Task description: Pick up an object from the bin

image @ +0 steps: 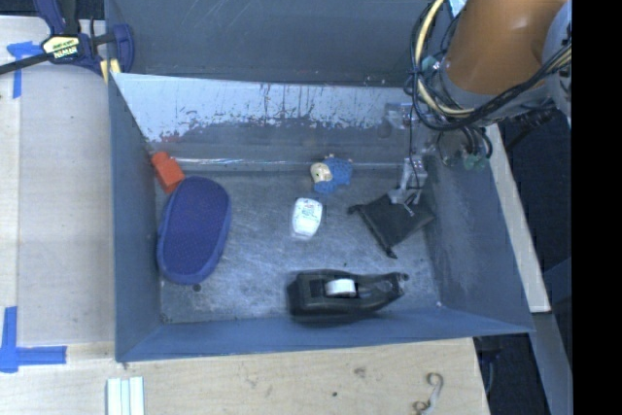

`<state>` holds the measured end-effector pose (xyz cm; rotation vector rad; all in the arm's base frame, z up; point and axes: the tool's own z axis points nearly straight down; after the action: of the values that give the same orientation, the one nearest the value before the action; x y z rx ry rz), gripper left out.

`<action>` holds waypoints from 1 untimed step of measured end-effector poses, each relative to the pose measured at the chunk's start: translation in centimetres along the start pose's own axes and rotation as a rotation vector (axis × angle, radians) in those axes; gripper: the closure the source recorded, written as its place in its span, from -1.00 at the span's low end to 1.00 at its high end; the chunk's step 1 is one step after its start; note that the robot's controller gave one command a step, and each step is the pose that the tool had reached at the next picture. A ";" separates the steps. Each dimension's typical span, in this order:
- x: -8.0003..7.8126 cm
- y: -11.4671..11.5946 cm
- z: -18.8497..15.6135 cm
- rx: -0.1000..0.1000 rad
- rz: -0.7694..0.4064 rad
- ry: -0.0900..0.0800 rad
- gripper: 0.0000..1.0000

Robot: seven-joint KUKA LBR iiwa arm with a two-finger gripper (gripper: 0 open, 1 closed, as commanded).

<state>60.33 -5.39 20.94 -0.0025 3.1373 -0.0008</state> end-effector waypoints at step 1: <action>1.9 -7.5 12.8 -0.003 -0.410 0.006 -1.00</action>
Offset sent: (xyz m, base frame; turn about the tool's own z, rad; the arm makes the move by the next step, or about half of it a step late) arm -0.0173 -0.0733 -0.1256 -0.4125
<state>58.50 -12.87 8.15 -0.6420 3.0775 0.0019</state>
